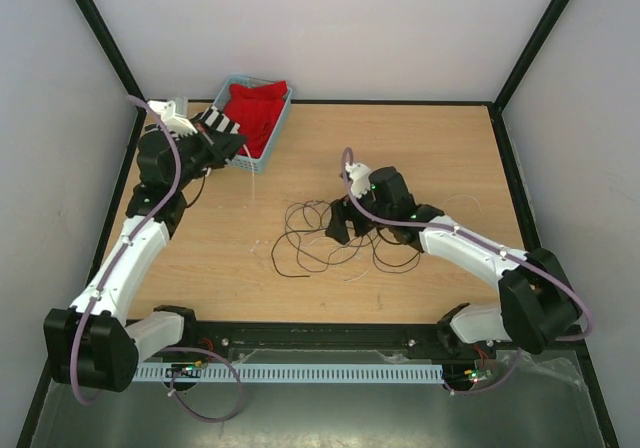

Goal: Zip-tie the wires
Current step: Adjust the cable at the center of the board.

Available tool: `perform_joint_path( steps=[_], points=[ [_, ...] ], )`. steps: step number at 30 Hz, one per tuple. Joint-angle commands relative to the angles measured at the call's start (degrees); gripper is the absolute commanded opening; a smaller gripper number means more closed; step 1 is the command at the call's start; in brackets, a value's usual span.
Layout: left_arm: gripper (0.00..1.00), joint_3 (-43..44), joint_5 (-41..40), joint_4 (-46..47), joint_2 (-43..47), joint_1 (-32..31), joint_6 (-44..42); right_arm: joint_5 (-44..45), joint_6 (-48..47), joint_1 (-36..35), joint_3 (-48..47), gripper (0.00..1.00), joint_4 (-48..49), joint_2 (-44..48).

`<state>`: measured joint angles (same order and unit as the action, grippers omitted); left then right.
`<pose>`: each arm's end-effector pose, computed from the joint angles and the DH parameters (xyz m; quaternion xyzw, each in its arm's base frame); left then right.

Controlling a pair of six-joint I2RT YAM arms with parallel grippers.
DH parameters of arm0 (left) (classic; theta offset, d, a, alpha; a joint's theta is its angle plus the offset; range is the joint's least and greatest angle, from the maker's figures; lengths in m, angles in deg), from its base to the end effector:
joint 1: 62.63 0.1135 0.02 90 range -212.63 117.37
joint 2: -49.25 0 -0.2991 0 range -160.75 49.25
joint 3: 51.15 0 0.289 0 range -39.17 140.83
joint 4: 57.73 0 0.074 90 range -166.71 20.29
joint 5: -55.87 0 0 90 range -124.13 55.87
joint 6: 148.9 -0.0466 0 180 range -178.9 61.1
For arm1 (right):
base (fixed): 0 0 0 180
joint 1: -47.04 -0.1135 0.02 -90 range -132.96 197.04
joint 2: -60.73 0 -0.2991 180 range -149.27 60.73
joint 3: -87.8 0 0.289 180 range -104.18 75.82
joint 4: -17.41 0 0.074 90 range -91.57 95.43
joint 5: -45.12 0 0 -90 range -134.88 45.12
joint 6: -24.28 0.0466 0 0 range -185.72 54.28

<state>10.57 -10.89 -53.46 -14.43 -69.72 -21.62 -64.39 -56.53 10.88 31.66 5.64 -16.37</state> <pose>0.2884 -0.0544 0.3764 -0.0364 0.6929 -0.3959 0.6015 0.2510 0.2027 0.2379 -0.2807 0.8222 0.3193 0.3785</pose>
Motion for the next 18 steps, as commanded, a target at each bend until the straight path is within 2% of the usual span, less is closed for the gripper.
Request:
perform_joint_path(
  steps=[1, 6, 12, 18],
  points=[
    [0.00, -0.7, -3.6, -0.1, 1.4, 2.1, -1.8, 0.1, -0.5, 5.4, 0.2, 0.91, -2.3, 2.8],
    [0.00, -1.4, -6.8, -3.4, 3.4, 3.6, -3.5, 0.8, -0.5, 8.2, -0.1, 0.92, -2.1, 3.4],
    [0.00, -0.7, -3.3, -3.4, 3.7, 3.7, -1.8, -2.3, 1.2, 8.4, -2.0, 0.93, 2.4, -6.5],
    [0.00, -0.5, -1.3, -3.2, 3.6, 3.6, -0.6, -1.3, 3.3, 8.3, -2.7, 0.93, 6.2, -13.6]
  ],
)
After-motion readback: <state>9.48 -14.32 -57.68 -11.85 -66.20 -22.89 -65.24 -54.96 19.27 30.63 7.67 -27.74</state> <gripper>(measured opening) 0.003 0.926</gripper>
